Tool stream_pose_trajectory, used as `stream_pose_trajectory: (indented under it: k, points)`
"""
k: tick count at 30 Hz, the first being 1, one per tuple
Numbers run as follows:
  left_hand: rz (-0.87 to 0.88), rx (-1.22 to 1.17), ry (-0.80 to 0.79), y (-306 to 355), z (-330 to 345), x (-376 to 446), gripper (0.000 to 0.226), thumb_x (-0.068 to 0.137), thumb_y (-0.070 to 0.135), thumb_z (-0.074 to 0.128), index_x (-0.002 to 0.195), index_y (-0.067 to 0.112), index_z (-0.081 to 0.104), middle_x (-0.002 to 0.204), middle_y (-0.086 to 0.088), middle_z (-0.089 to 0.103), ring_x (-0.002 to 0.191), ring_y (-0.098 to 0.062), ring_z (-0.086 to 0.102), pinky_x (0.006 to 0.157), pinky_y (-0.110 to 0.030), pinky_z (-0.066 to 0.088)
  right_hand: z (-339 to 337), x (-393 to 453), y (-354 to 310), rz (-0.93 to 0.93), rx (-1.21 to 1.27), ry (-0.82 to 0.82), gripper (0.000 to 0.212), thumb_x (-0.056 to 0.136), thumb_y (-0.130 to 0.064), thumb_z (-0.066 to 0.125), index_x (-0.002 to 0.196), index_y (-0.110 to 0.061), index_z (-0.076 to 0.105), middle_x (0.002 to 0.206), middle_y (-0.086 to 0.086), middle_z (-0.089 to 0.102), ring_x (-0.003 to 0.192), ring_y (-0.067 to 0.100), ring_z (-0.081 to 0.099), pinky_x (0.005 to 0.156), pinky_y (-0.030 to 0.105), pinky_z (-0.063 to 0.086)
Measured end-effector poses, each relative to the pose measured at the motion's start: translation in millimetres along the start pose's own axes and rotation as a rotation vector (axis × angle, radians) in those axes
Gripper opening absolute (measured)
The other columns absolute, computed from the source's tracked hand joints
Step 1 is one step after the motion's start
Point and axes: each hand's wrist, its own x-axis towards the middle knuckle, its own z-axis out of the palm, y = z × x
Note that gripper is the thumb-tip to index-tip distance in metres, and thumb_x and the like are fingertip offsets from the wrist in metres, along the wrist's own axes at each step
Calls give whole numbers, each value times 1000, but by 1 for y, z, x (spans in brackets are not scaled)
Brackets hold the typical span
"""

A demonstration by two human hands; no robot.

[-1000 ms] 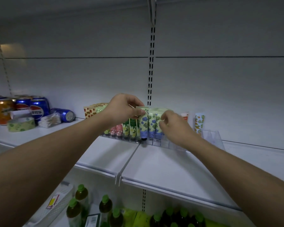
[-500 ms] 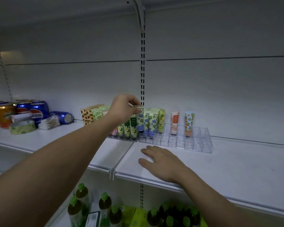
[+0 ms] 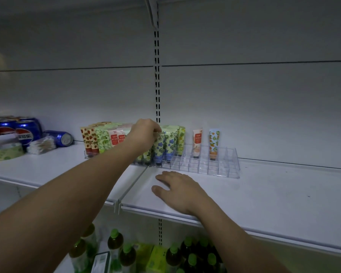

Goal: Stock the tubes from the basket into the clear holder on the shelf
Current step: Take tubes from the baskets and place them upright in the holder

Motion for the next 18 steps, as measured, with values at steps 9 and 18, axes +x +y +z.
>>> stream_pose_trajectory:
  k: [9, 18]
  points:
    - [26, 43, -25, 8, -22, -41, 34, 92, 23, 60, 126, 22, 60, 124, -2, 61, 88, -14, 60, 72, -29, 50, -4, -10, -12, 19, 9, 151, 33, 96, -45, 41, 108, -22, 61, 118, 2, 60, 105, 23, 56, 91, 37, 47]
    - [-102, -51, -206, -5, -43, -167, 32, 92, 36, 56, 122, 25, 62, 117, 0, 64, 101, -19, 60, 83, -31, 48, -3, -43, -37, -14, -12, 348, 24, 97, -25, 47, 99, -11, 66, 100, 9, 63, 92, 27, 57, 77, 38, 46]
